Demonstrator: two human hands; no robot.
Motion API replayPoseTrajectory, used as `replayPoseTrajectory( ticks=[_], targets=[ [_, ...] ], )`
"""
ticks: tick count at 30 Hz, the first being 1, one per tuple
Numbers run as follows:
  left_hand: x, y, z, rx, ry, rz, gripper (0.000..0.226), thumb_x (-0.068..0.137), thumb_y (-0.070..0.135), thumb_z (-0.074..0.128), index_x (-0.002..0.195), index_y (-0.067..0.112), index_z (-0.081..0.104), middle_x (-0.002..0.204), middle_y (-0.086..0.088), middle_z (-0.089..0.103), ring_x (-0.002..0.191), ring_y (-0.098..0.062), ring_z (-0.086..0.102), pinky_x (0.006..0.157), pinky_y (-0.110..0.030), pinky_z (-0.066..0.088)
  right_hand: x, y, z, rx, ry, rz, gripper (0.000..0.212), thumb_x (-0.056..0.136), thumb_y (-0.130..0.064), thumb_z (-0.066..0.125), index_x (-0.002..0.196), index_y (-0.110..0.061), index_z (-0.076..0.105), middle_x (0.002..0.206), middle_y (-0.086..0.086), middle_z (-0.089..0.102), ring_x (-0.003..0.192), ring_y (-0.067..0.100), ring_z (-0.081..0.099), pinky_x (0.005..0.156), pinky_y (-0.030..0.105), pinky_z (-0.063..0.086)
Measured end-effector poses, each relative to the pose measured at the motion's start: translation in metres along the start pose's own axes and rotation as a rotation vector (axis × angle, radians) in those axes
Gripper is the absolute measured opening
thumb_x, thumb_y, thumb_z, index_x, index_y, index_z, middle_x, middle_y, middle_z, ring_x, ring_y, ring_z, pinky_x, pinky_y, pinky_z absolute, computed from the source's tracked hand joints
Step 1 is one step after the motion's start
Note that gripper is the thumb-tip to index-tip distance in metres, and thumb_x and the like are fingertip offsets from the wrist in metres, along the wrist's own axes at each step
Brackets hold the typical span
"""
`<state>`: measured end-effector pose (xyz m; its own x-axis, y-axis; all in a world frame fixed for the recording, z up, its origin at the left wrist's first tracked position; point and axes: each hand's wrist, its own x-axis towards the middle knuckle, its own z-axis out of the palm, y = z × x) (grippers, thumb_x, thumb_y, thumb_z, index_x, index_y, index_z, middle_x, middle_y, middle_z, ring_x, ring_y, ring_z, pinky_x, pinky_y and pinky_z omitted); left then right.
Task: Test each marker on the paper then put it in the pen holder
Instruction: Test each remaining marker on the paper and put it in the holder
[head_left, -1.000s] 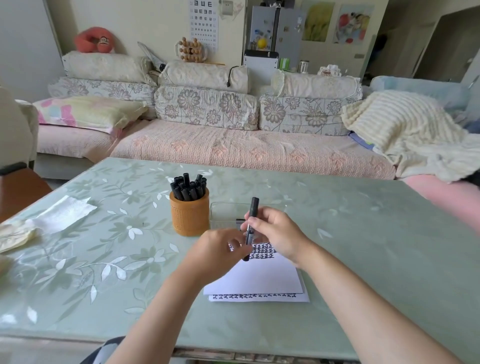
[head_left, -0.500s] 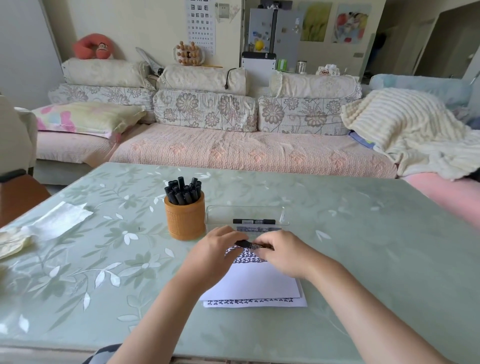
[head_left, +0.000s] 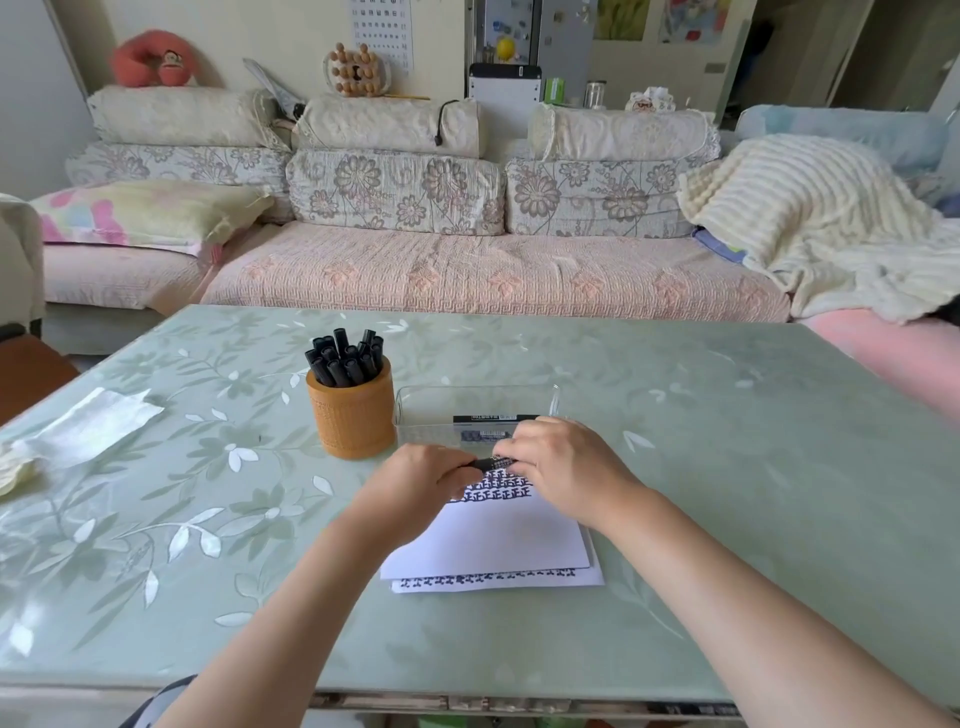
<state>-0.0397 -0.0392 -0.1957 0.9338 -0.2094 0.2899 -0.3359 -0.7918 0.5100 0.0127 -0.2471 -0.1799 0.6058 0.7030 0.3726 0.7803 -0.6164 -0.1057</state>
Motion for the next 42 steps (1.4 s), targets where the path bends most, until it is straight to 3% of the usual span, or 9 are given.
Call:
replayPoseTrajectory(
  ticks=[3,6,9,16,23,27,35,38,42],
  targets=[
    [0.0,-0.006,0.0,0.021,0.021,0.055,0.017,0.093,0.028,0.059,0.087,0.016,0.07,0.067,0.002,0.059,0.064,-0.013,0.051,0.062,-0.028,0.041,-0.001,-0.004,0.001,0.034,-0.009,0.034,0.02,0.091,-0.022,0.064,0.109,-0.021,0.071,0.09,-0.002,0.066,0.084,0.024,0.06,0.07,0.03,0.044],
    [-0.001,-0.01,0.001,0.079,0.033,0.131,0.023,0.088,0.037,0.056,0.091,0.02,0.07,0.07,0.003,0.06,0.07,-0.014,0.054,0.066,-0.034,0.046,-0.001,-0.007,-0.001,0.28,-0.281,0.279,0.024,0.095,-0.035,0.055,0.106,-0.019,0.069,0.1,0.003,0.07,0.091,0.019,0.061,0.081,0.034,0.048],
    [-0.002,-0.01,0.002,0.111,0.034,0.161,0.024,0.088,0.038,0.057,0.094,0.02,0.071,0.075,0.006,0.063,0.075,-0.012,0.056,0.069,-0.032,0.046,-0.002,-0.005,-0.005,0.406,-0.339,0.358,0.022,0.096,-0.034,0.055,0.088,-0.016,0.066,0.071,0.001,0.06,0.066,0.013,0.049,0.068,0.031,0.044],
    [-0.002,-0.015,-0.004,-0.027,-0.134,-0.104,0.023,0.097,0.028,0.054,0.079,0.023,0.067,0.072,0.011,0.066,0.063,-0.003,0.055,0.062,-0.021,0.041,-0.007,0.002,0.002,0.08,-0.079,0.13,0.022,0.092,-0.024,0.063,0.113,-0.026,0.071,0.09,-0.01,0.059,0.087,0.018,0.057,0.069,0.027,0.038],
    [-0.009,-0.054,-0.017,0.167,0.081,-0.22,0.024,0.101,0.021,0.045,0.112,0.018,0.067,0.101,0.004,0.059,0.087,-0.015,0.056,0.074,-0.026,0.043,-0.014,0.015,0.011,0.248,-0.09,0.321,0.031,0.098,-0.026,0.055,0.126,-0.019,0.065,0.11,-0.004,0.06,0.096,0.015,0.058,0.086,0.028,0.043],
    [-0.01,-0.066,-0.017,0.27,0.105,-0.424,0.023,0.095,0.025,0.056,0.115,0.025,0.065,0.105,0.001,0.068,0.093,-0.022,0.061,0.073,-0.034,0.05,-0.012,0.013,0.021,0.326,-0.068,0.346,0.034,0.098,-0.017,0.051,0.129,-0.018,0.063,0.101,-0.004,0.054,0.088,0.013,0.054,0.081,0.022,0.038],
    [-0.011,-0.082,-0.008,0.381,0.174,-0.424,0.016,0.092,0.025,0.057,0.102,0.026,0.069,0.101,0.004,0.064,0.094,-0.022,0.056,0.064,-0.032,0.047,-0.009,0.01,0.031,0.459,-0.038,0.344,0.032,0.095,-0.011,0.054,0.122,-0.026,0.064,0.108,-0.01,0.063,0.097,0.005,0.058,0.084,0.006,0.038],
    [-0.01,-0.082,-0.006,0.396,0.193,-0.404,0.018,0.092,0.027,0.057,0.106,0.026,0.068,0.102,0.004,0.065,0.095,-0.022,0.057,0.064,-0.031,0.046,-0.011,0.011,0.029,0.469,-0.007,0.349,0.023,0.094,-0.012,0.054,0.101,-0.033,0.051,0.089,-0.012,0.058,0.073,0.004,0.053,0.073,0.024,0.044],
    [-0.006,-0.073,-0.01,0.472,0.26,-0.347,0.017,0.089,0.029,0.06,0.103,0.025,0.068,0.099,0.004,0.064,0.09,-0.025,0.061,0.068,-0.034,0.051,-0.013,0.015,0.027,0.563,0.063,0.333,0.039,0.091,0.002,0.048,0.082,-0.034,0.058,0.087,-0.01,0.058,0.062,0.003,0.054,0.063,0.017,0.039]
  ],
)
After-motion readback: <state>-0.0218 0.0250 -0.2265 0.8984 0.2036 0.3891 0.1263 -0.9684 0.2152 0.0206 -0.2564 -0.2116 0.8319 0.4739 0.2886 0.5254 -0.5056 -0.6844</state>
